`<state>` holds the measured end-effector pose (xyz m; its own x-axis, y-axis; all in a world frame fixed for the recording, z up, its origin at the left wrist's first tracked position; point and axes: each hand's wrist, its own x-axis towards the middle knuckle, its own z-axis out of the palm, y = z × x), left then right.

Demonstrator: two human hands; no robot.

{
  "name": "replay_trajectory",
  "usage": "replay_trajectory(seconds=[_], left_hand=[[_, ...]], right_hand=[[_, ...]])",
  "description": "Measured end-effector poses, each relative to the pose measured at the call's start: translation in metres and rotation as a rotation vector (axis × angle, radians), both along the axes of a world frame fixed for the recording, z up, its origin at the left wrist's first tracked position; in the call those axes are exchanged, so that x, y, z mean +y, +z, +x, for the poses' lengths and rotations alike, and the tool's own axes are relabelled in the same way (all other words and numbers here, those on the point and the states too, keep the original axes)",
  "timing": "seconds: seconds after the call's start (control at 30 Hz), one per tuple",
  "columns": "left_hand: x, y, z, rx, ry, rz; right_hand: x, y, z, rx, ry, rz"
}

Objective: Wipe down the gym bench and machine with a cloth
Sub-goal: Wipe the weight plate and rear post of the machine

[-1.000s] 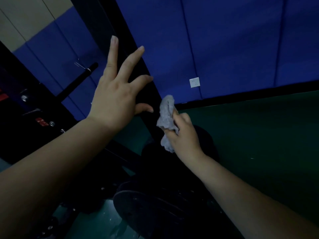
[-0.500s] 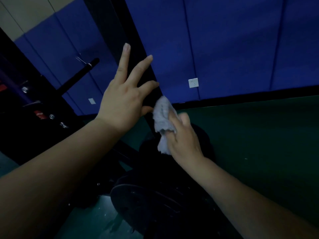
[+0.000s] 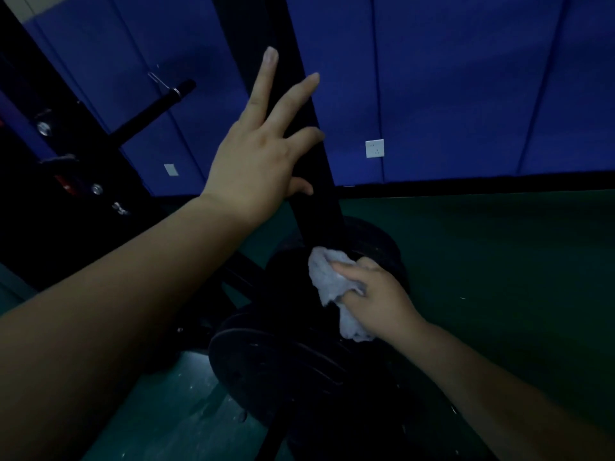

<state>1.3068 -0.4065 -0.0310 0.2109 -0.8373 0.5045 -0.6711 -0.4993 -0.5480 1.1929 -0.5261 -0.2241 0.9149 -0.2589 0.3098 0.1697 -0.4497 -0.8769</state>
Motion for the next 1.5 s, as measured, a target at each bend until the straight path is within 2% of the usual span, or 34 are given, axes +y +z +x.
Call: replay_trajectory(seconds=[0.07, 0.23, 0.3, 0.43, 0.5, 0.57, 0.67, 0.73, 0.77, 0.83, 0.93, 1.07, 1.13, 1.2, 1.27, 1.33, 1.43, 1.5], left_hand=[[0.003, -0.006, -0.005, 0.044, -0.028, -0.012], [0.042, -0.073, -0.026, 0.305, -0.097, -0.075], [0.067, -0.113, -0.034, 0.463, -0.042, -0.115], [0.097, -0.175, -0.059, 0.737, 0.088, -0.3], [0.095, -0.188, -0.079, 0.86, 0.101, -0.434], [0.082, -0.186, -0.098, 1.067, 0.054, -0.573], [0.065, -0.174, -0.106, 1.335, -0.017, -0.859], [0.065, -0.167, -0.095, 1.326, -0.019, -1.042], [0.069, -0.164, -0.087, 1.305, 0.009, -1.083], [0.081, -0.161, -0.075, 1.196, 0.086, -1.054], [0.094, -0.165, -0.075, 0.964, 0.089, -0.846], [0.081, -0.196, -0.09, 0.755, 0.146, -0.348], [0.077, -0.207, -0.085, 0.702, 0.159, -0.256], [0.082, -0.205, -0.068, 0.701, 0.153, -0.295], [0.097, -0.202, -0.046, 0.764, 0.163, -0.428], [0.122, -0.209, -0.022, 0.847, 0.261, -0.547], [0.16, -0.22, 0.011, 1.013, 0.476, -0.523], [0.165, -0.216, 0.015, 1.076, 0.461, -0.559]], right_hand=[[0.015, 0.012, 0.002, 0.028, 0.045, 0.003], [0.047, -0.004, 0.002, 0.215, 0.125, -0.41], [0.051, -0.023, -0.003, 0.167, 0.113, -0.451], [0.045, -0.043, -0.016, 0.137, 0.002, -0.331], [0.049, -0.038, -0.018, 0.148, -0.027, -0.14], [0.057, -0.024, -0.017, 0.162, 0.048, 0.136], [0.066, -0.004, -0.014, 0.159, 0.278, 0.211], [0.067, 0.003, -0.013, 0.177, 0.426, 0.27], [0.066, 0.003, -0.013, 0.172, 0.432, 0.277], [0.06, -0.003, -0.018, 0.151, 0.304, 0.231], [0.045, -0.021, -0.03, 0.179, 0.121, 0.108], [0.044, -0.045, -0.035, 0.373, 0.15, -0.068], [0.048, -0.049, -0.032, 0.348, 0.118, -0.073], [0.048, -0.051, -0.029, 0.321, 0.105, -0.078], [0.046, -0.052, -0.028, 0.34, 0.098, -0.079], [0.046, -0.052, -0.028, 0.344, 0.109, -0.056], [0.048, -0.05, -0.028, 0.338, 0.107, -0.049], [0.047, -0.05, -0.029, 0.346, 0.111, -0.048]])
